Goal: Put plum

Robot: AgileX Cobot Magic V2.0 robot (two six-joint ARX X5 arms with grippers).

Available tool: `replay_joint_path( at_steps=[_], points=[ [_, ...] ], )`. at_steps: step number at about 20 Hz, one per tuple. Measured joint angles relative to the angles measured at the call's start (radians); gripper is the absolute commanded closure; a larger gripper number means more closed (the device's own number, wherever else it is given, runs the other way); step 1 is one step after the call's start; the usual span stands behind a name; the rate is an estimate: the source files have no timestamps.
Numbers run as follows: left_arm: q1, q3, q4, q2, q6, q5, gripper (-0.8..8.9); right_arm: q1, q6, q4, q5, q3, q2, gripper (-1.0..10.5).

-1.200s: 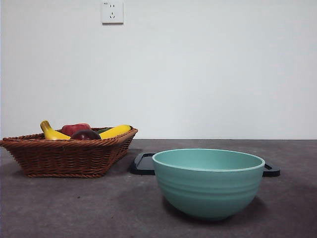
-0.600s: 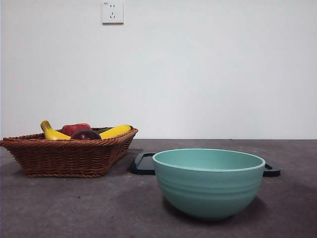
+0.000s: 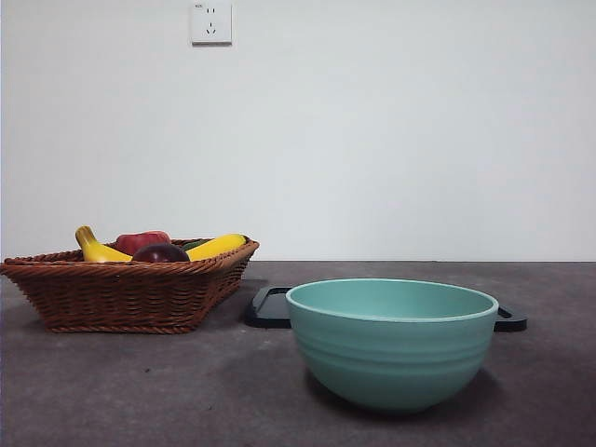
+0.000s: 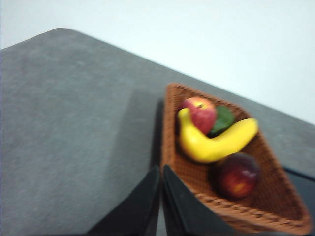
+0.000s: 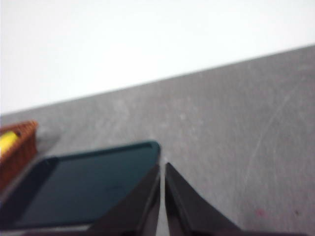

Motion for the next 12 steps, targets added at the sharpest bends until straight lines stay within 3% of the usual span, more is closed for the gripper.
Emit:
replay_joint_path(
  at_steps=[7, 12],
  points=[
    [0.000, 0.177, -0.161, 0.037, -0.022, 0.017, 8.04, 0.000, 0.013, -0.137, -0.005, 0.154, 0.029, 9.4],
    [0.000, 0.318, -0.252, 0.117, 0.000, 0.092, 8.04, 0.000, 0.004, -0.239, -0.076, 0.294, 0.119, 9.4]
  ],
)
